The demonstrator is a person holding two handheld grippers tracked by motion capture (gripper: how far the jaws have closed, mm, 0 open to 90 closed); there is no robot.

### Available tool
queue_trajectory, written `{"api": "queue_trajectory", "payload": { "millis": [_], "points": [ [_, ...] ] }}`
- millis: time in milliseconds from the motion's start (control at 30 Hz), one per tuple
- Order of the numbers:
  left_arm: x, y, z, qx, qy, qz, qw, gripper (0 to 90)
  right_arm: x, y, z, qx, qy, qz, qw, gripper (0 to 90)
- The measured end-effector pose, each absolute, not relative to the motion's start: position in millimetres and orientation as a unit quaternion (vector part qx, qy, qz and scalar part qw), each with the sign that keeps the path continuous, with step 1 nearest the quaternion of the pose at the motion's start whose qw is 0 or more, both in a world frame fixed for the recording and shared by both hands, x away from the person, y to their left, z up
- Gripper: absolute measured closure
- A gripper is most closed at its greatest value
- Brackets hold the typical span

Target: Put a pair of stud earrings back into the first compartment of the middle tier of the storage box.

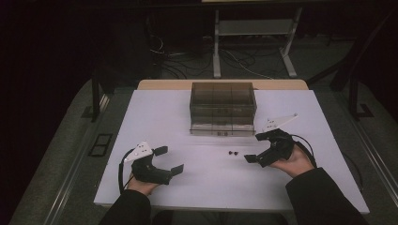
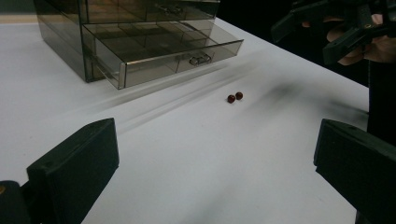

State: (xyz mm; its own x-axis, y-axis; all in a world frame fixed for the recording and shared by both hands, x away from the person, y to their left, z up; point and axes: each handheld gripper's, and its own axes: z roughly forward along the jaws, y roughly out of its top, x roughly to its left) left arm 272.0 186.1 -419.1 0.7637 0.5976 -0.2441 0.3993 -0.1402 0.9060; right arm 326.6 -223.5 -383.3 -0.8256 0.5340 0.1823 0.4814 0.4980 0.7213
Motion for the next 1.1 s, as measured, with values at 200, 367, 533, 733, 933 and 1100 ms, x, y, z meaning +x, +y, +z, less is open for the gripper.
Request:
{"api": "queue_trajectory", "payload": {
  "millis": [200,367,533,733,933,1100],
  "points": [
    [272,186,-419,0.750,0.331,0.087,0.566,0.0,334,-212,-390,0.278,0.873,0.400,0.022,0.2],
    [272,187,-419,0.750,0.330,0.086,0.567,0.0,341,-203,-399,0.268,0.880,0.391,0.013,0.2],
    [272,186,-419,0.751,0.327,0.082,0.568,0.0,346,-196,-408,0.257,0.886,0.386,0.001,0.2],
    [272,186,-419,0.749,0.327,0.080,0.570,0.0,352,-191,-418,0.255,0.890,0.377,-0.008,4.8],
    [272,186,-419,0.748,0.326,0.076,0.574,0.0,358,-187,-427,0.252,0.896,0.366,0.003,15.2],
    [272,186,-419,0.747,0.326,0.075,0.575,0.0,361,-185,-433,0.256,0.897,0.361,0.012,27.9]
  ]
}}
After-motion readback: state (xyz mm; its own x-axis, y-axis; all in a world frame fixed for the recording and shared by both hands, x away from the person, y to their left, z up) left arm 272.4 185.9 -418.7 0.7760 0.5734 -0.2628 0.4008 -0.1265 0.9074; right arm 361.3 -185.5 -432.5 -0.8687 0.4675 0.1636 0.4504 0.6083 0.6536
